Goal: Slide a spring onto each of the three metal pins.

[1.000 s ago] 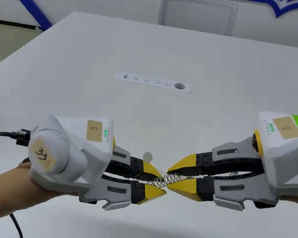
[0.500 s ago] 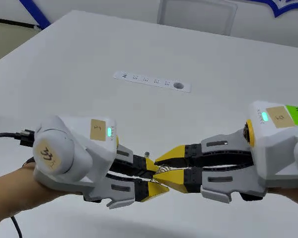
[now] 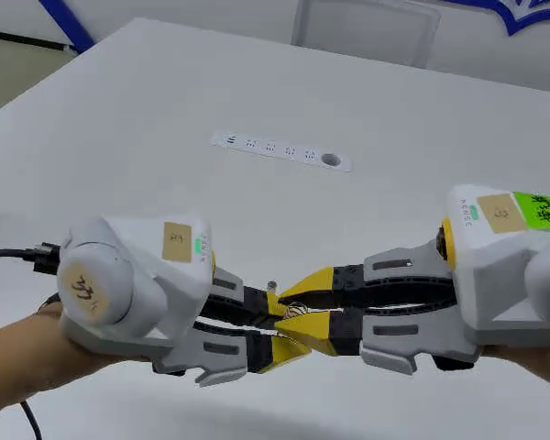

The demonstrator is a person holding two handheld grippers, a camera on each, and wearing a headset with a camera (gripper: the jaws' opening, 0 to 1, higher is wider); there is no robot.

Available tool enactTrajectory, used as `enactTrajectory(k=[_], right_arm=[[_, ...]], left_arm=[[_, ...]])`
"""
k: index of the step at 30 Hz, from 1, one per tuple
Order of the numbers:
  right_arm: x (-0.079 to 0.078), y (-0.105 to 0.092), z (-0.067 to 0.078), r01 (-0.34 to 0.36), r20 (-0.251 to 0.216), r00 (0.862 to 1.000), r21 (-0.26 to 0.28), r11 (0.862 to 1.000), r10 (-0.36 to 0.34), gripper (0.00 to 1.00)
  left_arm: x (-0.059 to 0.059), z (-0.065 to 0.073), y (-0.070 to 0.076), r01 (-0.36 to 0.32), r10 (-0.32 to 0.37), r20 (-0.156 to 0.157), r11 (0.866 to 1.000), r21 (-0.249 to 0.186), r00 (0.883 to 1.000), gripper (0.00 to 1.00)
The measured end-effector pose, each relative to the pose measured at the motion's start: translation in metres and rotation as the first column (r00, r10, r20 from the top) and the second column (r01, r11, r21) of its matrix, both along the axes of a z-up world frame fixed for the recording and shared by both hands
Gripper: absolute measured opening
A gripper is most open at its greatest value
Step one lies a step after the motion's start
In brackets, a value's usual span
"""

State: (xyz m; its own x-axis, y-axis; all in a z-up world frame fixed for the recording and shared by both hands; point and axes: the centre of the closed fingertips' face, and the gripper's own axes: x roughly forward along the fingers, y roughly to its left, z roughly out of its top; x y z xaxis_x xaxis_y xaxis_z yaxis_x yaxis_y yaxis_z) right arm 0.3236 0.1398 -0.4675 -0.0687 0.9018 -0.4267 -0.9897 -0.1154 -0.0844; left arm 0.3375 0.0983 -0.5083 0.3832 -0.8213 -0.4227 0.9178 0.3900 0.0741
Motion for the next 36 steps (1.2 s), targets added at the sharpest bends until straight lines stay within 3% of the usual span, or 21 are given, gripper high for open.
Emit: enactTrajectory(k=[2,8,11,19,22,24,27,36], right_arm=[[-0.002,0.001,0.002,-0.006,0.008,1.000,0.008,1.000,0.006,0.12],[0.005,-0.003,0.000,0.025,-0.019,1.000,0.012,1.000,-0.024,0.15],[0.001,-0.004,0.002,0.012,-0.040,0.999,0.024,1.000,-0.011,0.12],[0.000,-0.003,0.001,0.023,-0.035,0.999,0.015,1.000,-0.022,0.11],[0.002,-0.001,0.002,0.028,-0.037,0.999,0.020,0.999,-0.027,0.11],[0.004,0.001,0.003,0.032,-0.035,0.999,0.021,0.999,-0.031,0.10],[0.008,0.005,0.007,0.034,-0.030,0.999,0.028,0.999,-0.033,0.10],[0.031,0.012,0.016,0.080,0.000,0.997,0.038,0.996,-0.080,0.11]], left_arm=[[-0.001,0.002,-0.001,0.000,0.000,-0.018,1.000,-0.018,1.000,0.10],[-0.001,0.001,0.001,-0.004,0.004,-0.017,1.000,-0.015,1.000,0.10],[0.000,0.003,0.001,-0.008,0.008,-0.017,1.000,-0.022,1.000,0.10],[-0.001,0.002,0.001,-0.005,0.005,-0.013,1.000,-0.016,1.000,0.10],[0.000,0.003,0.004,-0.015,0.014,-0.027,0.999,-0.038,1.000,0.11],[0.002,0.003,0.008,-0.031,0.030,-0.034,0.999,-0.038,0.999,0.12],[0.004,-0.003,0.016,-0.053,0.053,-0.034,0.999,0.003,0.998,0.18],[0.010,0.000,0.042,-0.137,0.136,-0.030,0.990,-0.022,0.990,0.32]])
